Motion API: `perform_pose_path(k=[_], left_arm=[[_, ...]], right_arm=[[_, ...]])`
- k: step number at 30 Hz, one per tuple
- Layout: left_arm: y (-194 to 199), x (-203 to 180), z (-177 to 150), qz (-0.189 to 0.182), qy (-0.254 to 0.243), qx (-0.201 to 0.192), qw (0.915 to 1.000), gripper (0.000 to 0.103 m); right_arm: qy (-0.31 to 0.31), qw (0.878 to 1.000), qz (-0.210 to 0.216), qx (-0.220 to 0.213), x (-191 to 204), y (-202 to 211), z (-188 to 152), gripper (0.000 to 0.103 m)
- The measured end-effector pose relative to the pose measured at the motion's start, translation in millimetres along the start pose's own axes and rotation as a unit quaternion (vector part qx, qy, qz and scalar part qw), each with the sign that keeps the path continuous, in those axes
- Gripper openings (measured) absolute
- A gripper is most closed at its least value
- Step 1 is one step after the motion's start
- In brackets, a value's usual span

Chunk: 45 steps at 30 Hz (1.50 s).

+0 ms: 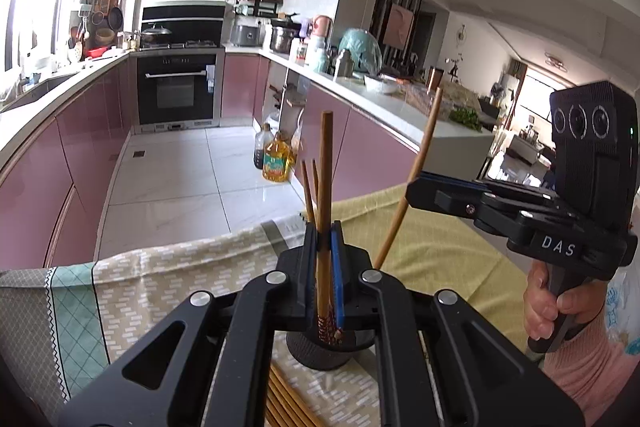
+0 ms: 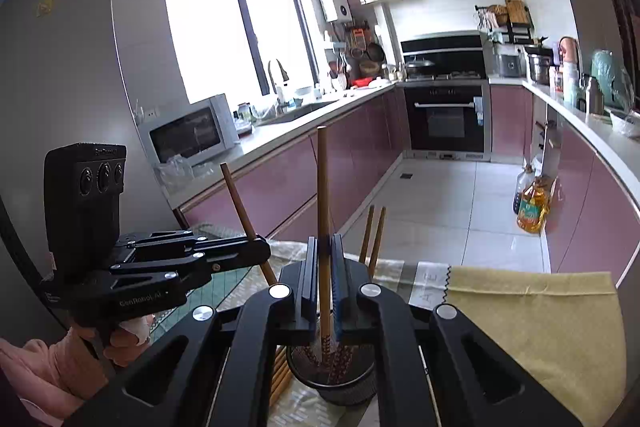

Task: Organize utensils
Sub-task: 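Open the left tool in the cup while the right tool releases, then withdraw both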

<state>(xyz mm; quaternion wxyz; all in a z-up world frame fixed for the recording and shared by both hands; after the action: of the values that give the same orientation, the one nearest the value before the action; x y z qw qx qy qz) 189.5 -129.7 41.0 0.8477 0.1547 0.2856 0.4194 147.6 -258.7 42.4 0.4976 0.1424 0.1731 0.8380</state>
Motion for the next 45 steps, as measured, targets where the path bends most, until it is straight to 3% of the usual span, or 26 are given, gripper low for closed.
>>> perform_pose_path(k=[7,13,23,26,32,37,40,45], left_arm=[[-21.9,8.6,-16.4,0.009,-0.009,0.038,0.9992,0.007],[-41.1,17.1,-14.3,0.018,0.000,0.050,0.9986,0.008],[-48.1,28.6,-19.3,0.037,0.015,0.042,0.9983,0.015],[-38.9,34.2,-21.3,0.039,0.015,0.029,0.9987,0.018],[-12.8,51.0,-36.1,0.060,0.014,0.007,0.9981,0.031],[-5.9,69.7,-69.1,0.085,0.017,0.034,0.9956,0.035],[-7.0,82.5,-96.3,0.095,0.018,0.064,0.9932,0.037],[-15.8,93.8,-135.1,0.107,0.025,0.105,0.9883,0.038]], right_arm=[[-0.011,0.999,0.002,0.052,-3.6,-25.7,-18.7,0.005],[-0.023,0.998,0.000,0.065,-8.5,-39.3,-21.9,0.005],[-0.045,0.998,-0.030,0.043,-20.5,-42.5,-20.8,0.010],[-0.049,0.997,-0.039,0.035,-22.7,-36.3,-23.1,0.017],[-0.039,0.997,-0.064,0.012,-18.2,-7.3,-29.5,0.025],[-0.011,1.000,-0.010,0.023,19.4,6.1,-50.5,0.032],[-0.005,0.998,0.034,0.056,48.0,-5.7,-74.7,0.033],[-0.015,0.990,0.060,0.124,72.5,-43.2,-115.0,0.033]])
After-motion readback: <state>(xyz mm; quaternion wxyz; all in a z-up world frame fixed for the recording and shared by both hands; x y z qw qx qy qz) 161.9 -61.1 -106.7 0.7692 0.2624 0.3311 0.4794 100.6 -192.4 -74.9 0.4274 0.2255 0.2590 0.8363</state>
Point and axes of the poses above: each gripper's, at about its wrist camera, not at the fingertips, and y roughly against the way its jaws point, x to its left, z to its top, the point moved 5 cm from there along -y, roughly the way its jaws point, and after that the axes turned 12 degrees about y, right-handed, at the moved point
